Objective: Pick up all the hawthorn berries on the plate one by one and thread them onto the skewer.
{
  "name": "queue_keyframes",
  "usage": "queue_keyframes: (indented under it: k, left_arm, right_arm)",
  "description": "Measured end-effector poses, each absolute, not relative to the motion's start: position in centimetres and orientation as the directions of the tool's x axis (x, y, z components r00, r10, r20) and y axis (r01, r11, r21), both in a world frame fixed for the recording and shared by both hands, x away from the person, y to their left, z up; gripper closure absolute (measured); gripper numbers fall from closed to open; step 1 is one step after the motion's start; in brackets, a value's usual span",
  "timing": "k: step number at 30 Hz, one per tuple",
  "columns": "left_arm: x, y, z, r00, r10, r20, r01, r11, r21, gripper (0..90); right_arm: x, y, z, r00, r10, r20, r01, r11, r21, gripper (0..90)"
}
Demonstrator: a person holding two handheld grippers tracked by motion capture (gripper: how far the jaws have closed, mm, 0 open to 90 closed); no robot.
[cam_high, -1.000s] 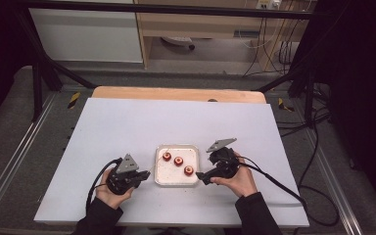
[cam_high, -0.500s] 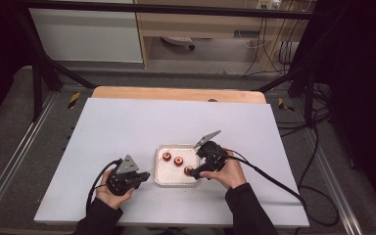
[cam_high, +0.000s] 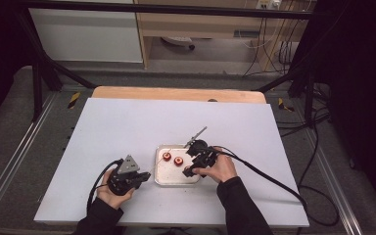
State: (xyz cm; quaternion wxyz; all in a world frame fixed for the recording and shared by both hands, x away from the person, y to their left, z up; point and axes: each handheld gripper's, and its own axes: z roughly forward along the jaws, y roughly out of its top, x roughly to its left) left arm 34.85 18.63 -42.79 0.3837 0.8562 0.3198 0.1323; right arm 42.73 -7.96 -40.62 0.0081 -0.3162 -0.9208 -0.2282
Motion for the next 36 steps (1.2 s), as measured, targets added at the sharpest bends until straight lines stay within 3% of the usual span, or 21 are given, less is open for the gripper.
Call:
queue_keyframes:
  k: [11,30,36]
  left_arm:
    - [34.9,18.5,-42.9,0.761,0.648,-0.020,0.448,-0.505,0.738,88.2]
    - [34.8,18.4,-43.0,0.764,0.645,-0.015,0.445,-0.511,0.735,88.2]
    - [34.7,18.4,-42.8,0.763,0.647,-0.013,0.440,-0.503,0.744,88.2]
  right_arm:
    - [43.2,-7.6,-41.5,-0.805,0.573,0.154,0.582,0.712,0.391,54.8]
    - [43.2,-7.5,-41.8,-0.809,0.569,0.145,0.574,0.715,0.399,60.6]
    - [42.9,-7.8,-41.0,-0.784,0.595,0.173,0.601,0.661,0.449,60.8]
